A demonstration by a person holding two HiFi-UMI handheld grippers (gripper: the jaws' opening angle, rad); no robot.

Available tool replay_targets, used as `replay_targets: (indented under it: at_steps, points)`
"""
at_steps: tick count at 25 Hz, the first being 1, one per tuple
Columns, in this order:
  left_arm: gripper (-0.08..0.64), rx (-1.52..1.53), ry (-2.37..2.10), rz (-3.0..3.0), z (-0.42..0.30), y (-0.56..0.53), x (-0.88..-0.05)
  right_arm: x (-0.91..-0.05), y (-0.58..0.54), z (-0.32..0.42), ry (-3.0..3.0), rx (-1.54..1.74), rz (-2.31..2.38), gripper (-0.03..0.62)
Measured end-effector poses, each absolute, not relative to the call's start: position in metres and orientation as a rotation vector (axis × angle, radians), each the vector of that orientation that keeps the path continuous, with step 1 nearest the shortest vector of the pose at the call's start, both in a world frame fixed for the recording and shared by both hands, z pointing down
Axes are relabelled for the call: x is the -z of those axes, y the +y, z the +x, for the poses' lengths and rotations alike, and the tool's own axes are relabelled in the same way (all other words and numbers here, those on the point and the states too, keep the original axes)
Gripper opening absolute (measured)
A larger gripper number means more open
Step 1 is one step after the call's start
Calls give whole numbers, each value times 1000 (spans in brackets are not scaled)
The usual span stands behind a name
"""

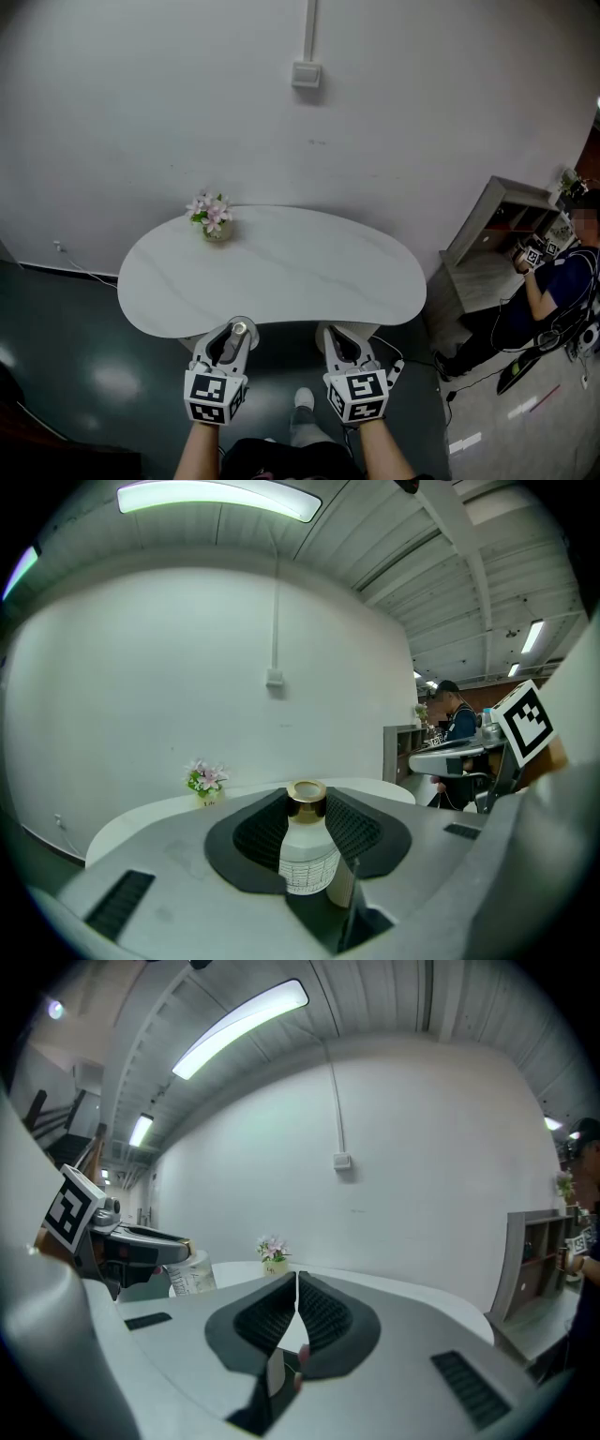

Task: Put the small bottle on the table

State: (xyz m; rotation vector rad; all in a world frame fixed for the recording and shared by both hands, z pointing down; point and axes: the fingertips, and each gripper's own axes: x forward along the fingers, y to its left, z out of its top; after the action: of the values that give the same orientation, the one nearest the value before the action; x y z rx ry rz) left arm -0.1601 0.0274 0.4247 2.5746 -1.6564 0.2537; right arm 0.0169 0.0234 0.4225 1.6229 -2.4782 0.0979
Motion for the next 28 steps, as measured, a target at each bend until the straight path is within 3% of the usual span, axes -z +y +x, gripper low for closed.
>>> replay_targets:
  at_steps: [28]
  points:
    - [127, -332, -1720, 2477, -134, -122, -432, -435, -140, 45, -2527, -198, 1526, 67]
